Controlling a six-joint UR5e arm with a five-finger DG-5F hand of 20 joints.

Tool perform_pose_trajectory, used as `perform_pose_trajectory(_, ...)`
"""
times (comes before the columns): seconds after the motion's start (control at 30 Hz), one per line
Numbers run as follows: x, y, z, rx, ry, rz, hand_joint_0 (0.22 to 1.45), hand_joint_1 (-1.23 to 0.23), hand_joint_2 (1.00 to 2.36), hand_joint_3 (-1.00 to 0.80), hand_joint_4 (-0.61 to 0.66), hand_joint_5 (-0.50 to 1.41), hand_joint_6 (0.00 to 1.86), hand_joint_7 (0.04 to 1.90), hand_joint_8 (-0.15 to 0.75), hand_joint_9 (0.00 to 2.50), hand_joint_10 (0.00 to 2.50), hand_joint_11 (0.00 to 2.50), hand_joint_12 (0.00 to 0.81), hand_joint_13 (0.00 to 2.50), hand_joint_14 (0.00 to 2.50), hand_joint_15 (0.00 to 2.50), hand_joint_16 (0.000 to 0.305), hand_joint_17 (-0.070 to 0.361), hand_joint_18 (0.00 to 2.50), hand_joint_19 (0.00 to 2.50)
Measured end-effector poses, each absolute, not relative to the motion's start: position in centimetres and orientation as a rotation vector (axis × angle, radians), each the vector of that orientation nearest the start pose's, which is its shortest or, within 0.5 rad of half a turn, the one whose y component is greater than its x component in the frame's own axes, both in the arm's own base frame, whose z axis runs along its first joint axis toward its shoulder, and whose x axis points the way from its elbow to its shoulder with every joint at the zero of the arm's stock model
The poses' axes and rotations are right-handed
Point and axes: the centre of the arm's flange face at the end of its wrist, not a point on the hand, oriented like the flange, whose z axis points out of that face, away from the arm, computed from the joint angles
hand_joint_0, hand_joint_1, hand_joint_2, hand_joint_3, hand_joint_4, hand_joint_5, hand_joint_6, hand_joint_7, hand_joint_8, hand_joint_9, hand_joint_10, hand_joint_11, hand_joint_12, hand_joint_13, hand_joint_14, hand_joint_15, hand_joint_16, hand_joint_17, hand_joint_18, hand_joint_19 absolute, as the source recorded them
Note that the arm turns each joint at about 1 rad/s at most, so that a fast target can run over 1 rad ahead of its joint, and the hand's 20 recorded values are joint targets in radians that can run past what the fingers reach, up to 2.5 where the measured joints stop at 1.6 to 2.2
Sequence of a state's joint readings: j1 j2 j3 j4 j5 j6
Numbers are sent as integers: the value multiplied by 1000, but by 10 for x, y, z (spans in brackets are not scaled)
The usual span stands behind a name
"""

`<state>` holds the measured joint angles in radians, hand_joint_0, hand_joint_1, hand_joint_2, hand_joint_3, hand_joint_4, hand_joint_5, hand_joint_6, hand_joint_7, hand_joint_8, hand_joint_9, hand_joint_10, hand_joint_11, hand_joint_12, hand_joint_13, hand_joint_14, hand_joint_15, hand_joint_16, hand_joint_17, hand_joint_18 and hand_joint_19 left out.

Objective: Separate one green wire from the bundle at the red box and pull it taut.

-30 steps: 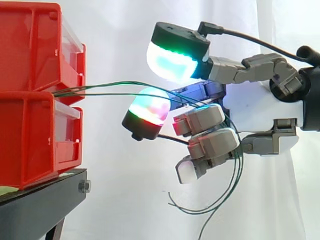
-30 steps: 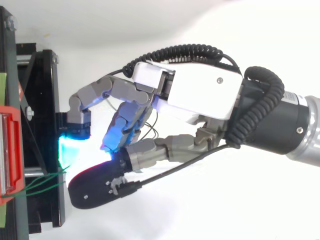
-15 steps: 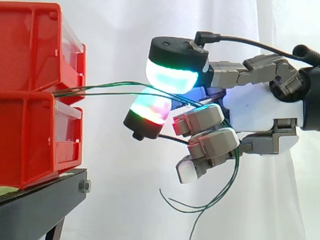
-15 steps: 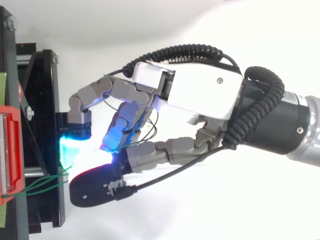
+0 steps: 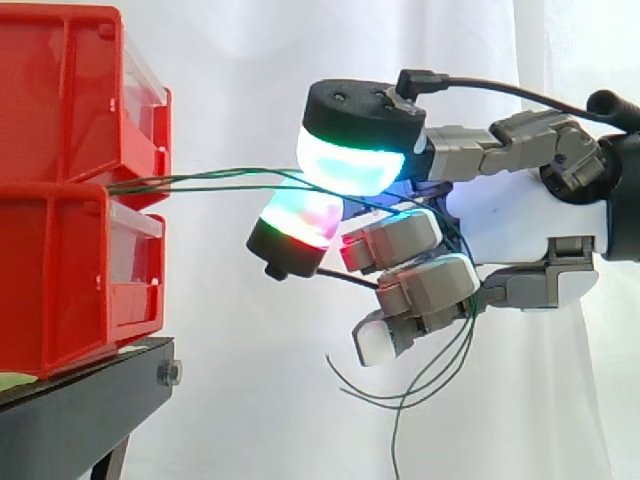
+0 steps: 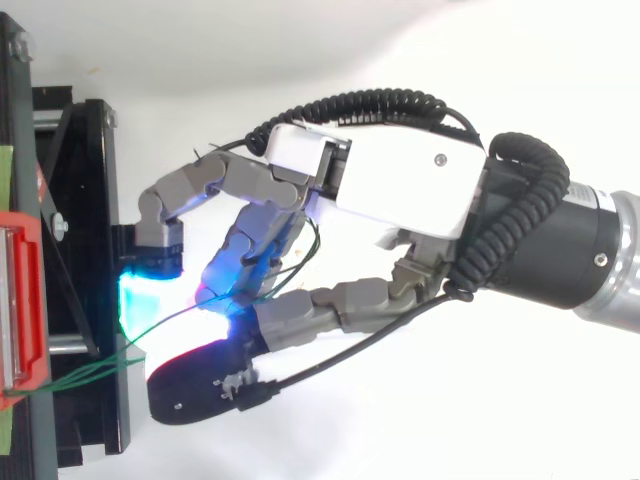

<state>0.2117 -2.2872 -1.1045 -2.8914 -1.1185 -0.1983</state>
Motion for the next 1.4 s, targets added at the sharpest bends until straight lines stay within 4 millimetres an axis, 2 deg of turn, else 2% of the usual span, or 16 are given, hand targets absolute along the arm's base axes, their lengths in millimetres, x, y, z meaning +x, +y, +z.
perform_pose_trajectory(0.33, 769, -16, 286, 1208, 1119, 900, 752, -886, 1006, -434, 101, -214, 874, 967, 285, 1114, 105, 1733, 343, 1303, 24, 1348, 52, 117, 866, 486)
perform_pose_trajectory(0.8, 763, -15, 281, 1393, 1041, 1043, 789, -892, 1002, -477, 110, -216, 881, 1010, 282, 1127, 123, 1727, 340, 1302, 24, 1333, 51, 115, 867, 480)
perform_pose_trajectory(1.07, 761, -14, 281, 1463, 992, 1113, 819, -880, 1005, -437, 81, -227, 885, 1000, 212, 1058, 181, 1678, 342, 1227, 24, 1307, 49, 110, 835, 474)
perform_pose_trajectory(1.2, 761, -13, 280, 1481, 990, 1136, 801, -905, 1003, -467, 63, -237, 879, 998, 170, 986, 151, 1643, 364, 1093, 24, 1224, 49, 111, 829, 436)
perform_pose_trajectory(1.3, 761, -13, 280, 1484, 992, 1142, 759, -935, 1000, -500, 69, -238, 873, 992, 171, 979, 135, 1635, 371, 1051, 25, 1163, 49, 110, 837, 419)
perform_pose_trajectory(1.4, 761, -12, 280, 1483, 993, 1146, 649, -940, 1000, -500, 77, -233, 862, 978, 187, 1012, 66, 1682, 381, 1018, 25, 1135, 49, 111, 811, 439)
